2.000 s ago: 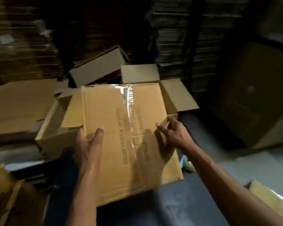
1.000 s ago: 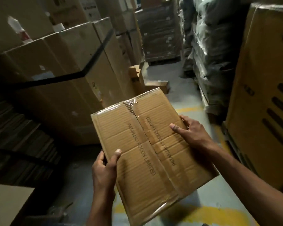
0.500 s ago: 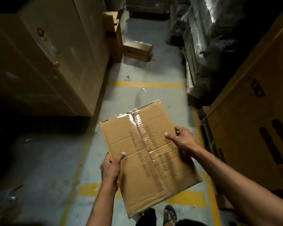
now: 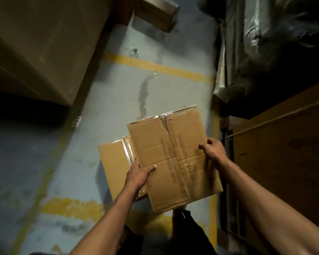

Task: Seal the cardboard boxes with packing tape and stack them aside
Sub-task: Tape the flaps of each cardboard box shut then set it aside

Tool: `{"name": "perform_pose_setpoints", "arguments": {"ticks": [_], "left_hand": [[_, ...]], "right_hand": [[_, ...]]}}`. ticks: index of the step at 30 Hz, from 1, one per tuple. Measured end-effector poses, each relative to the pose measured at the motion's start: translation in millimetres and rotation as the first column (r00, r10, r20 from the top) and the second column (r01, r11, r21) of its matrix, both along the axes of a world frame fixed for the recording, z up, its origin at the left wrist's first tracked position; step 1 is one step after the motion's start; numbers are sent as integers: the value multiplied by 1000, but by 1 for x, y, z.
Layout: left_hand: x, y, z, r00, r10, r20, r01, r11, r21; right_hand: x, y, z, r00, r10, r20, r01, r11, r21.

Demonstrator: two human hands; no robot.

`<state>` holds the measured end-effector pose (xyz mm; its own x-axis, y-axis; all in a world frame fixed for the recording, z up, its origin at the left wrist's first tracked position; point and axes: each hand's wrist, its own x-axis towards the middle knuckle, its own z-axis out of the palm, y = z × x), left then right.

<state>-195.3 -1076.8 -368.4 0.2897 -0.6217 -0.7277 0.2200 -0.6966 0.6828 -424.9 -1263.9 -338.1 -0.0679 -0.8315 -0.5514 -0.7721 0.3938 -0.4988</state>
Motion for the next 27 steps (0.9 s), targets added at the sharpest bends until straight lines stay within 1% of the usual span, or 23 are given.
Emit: {"name": "perform_pose_setpoints", "arguments": {"ticks": [4, 6, 8, 10, 13, 16, 20, 27], "left_hand": [[-43, -78, -78, 999, 33, 13, -34, 998, 48], [-65, -115, -111, 998, 64, 16, -64, 996, 56], [-80, -143, -149, 998, 54, 29, -56, 996, 68], [-88, -162, -188, 998, 45, 51, -49, 995, 82], [-92, -181, -243, 998, 41, 49, -47, 991, 129], [-93, -193, -290, 998, 55, 38, -61, 985, 160], [-91, -200, -338, 995, 99, 26, -103, 973, 209], [-81, -197, -371, 998, 61, 30, -67, 966, 249]], "right_hand": [[-41, -80, -83, 999, 34, 8, -34, 999, 35], [-58, -108, -128, 999, 47, 18, -48, 998, 49], [-70, -132, -168, 999, 41, 29, -43, 996, 80], [-81, -153, -209, 998, 39, 58, -45, 992, 115], [-92, -175, -268, 993, 65, 95, -80, 983, 168], [-95, -188, -318, 989, 56, 135, -82, 977, 198], [-93, -194, -362, 987, 73, 146, -106, 967, 233], [-83, -191, -395, 969, 93, 228, -164, 934, 317]]}}
